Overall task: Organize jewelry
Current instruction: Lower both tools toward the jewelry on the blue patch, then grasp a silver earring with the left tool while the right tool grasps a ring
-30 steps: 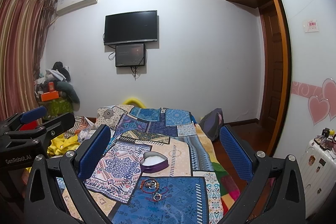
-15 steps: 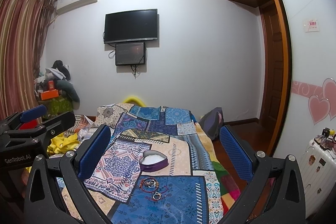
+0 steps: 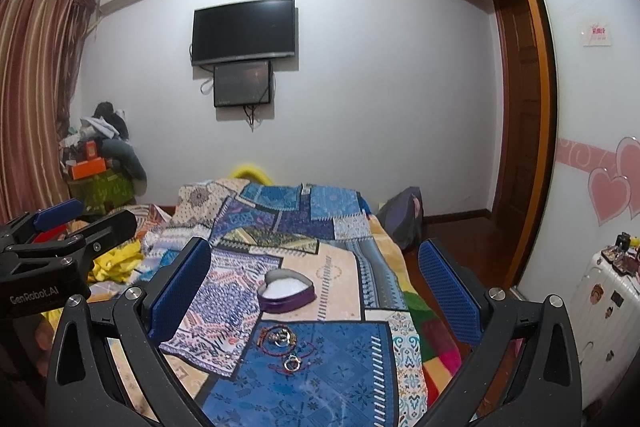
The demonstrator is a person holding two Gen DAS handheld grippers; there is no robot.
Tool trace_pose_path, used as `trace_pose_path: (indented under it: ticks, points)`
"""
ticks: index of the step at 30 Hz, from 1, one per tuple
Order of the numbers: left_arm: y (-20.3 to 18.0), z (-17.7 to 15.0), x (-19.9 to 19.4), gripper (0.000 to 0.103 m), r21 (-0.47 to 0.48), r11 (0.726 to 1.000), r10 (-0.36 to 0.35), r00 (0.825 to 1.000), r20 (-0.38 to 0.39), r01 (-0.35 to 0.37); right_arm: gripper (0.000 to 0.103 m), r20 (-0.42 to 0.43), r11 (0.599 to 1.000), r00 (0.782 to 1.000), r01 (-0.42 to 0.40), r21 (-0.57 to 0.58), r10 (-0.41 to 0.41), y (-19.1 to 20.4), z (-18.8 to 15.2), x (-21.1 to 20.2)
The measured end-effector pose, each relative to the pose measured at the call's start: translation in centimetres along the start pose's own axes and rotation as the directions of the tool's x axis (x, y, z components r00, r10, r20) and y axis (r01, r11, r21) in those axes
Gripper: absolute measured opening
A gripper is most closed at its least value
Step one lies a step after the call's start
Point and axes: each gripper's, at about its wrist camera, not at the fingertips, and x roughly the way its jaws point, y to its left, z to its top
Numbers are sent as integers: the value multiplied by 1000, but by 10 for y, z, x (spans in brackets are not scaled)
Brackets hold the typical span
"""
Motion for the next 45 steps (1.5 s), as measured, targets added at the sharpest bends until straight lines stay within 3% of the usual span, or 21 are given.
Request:
trace_pose_path:
  ticks: [4,9,13,20,28,34,39,45]
  points:
    - [9,-12,30,103,6,999,42,995,-86,-41,103,-78,1000,997,25,6,-24,-8,-13,22]
    - [23,-34,70,103,-26,999,13,976,-219,-19,103,-187,997,980,67,-25,-70,-14,-38,53]
    - [29,-56,98,103,-47,999,-26,947,-320,12,103,-289,998,955,54,-28,-60,-20,-57,73]
    - [16,-91,129,87,-10,996,-83,878,-472,88,102,-404,999,914,0,-55,-22,-31,-84,90]
    - [3,-120,147,65,-17,983,-161,808,-567,184,74,-502,994,860,-111,-10,91,-31,-105,116]
    - [-2,-126,151,60,-5,974,-186,795,-578,224,60,-529,982,831,-188,27,173,-25,-108,125]
    - [-2,-134,162,40,-28,969,-210,762,-613,245,48,-547,971,808,-235,42,219,-18,-112,136]
    - [5,-135,168,29,-61,970,-223,761,-609,236,35,-563,963,787,-261,63,251,-13,-117,142]
